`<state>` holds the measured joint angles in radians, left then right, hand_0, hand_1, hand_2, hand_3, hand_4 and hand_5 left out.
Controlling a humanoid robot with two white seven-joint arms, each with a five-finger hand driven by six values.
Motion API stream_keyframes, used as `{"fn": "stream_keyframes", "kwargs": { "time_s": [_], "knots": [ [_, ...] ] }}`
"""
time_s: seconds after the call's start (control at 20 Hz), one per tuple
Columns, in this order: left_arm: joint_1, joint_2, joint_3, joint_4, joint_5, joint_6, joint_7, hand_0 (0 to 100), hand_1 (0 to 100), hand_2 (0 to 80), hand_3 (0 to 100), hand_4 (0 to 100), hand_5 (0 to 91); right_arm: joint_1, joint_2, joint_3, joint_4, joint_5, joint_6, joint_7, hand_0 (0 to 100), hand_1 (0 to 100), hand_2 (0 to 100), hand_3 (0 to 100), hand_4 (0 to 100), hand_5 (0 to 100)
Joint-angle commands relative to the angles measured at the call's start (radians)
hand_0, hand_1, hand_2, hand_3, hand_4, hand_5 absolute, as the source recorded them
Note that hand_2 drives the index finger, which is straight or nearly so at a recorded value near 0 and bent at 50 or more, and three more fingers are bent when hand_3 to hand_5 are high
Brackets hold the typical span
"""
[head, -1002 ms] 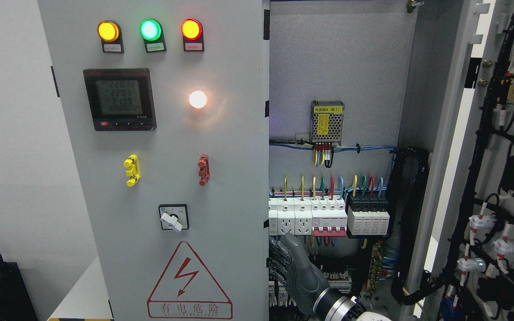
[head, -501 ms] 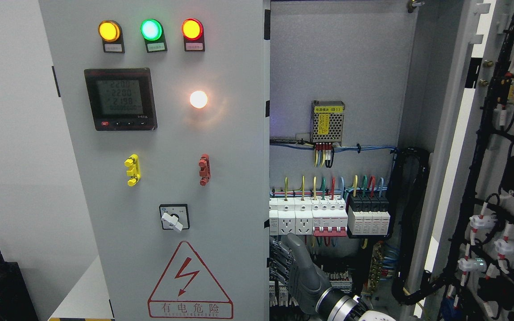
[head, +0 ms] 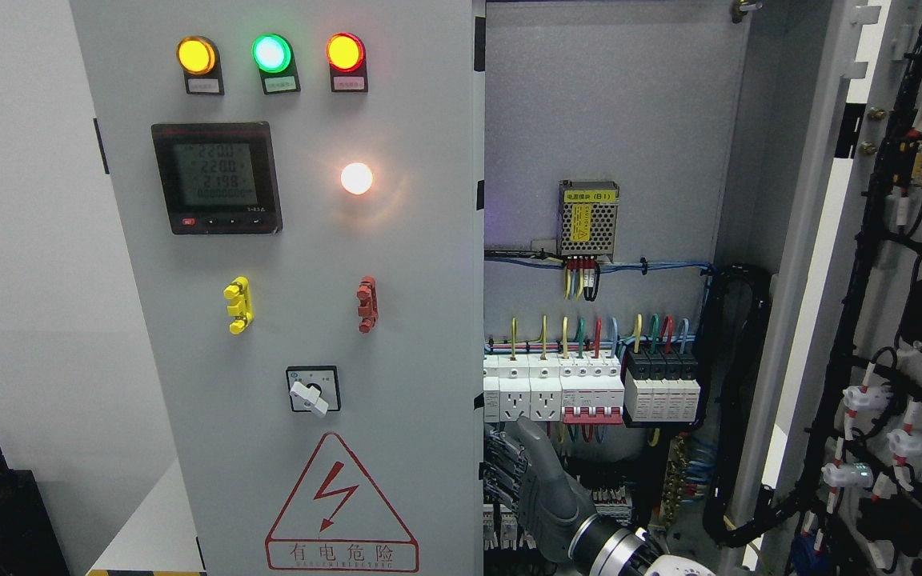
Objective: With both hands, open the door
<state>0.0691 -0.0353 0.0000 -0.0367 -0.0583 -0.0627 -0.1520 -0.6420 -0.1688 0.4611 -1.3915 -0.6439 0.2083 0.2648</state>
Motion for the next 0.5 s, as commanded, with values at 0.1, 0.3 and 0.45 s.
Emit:
{"fn": "stream_keyframes", "kwargs": {
  "time_s": [0.1, 0.3, 0.45],
  "knots": [
    [0.0, 0.0, 0.025, 0.0, 0.0, 0.0, 0.0, 0, 0, 0.0, 0, 3, 0.0, -0.004, -0.005, 0.001, 0.003, -0.005, 0.0, 0.033, 0, 0, 0, 0, 0, 0],
    [0.0, 0.0, 0.025, 0.0, 0.0, 0.0, 0.0, 0, 0, 0.0, 0, 3, 0.0, -0.004, -0.003, 0.001, 0.002, -0.005, 0.0, 0.036, 0, 0, 0, 0, 0, 0],
    [0.0, 0.0, 0.025, 0.0, 0.0, 0.0, 0.0, 0, 0, 0.0, 0, 3, 0.0, -0.004, -0.005, 0.002, 0.002, -0.005, 0.0, 0.037, 0, 0, 0, 0, 0, 0]
  ]
}}
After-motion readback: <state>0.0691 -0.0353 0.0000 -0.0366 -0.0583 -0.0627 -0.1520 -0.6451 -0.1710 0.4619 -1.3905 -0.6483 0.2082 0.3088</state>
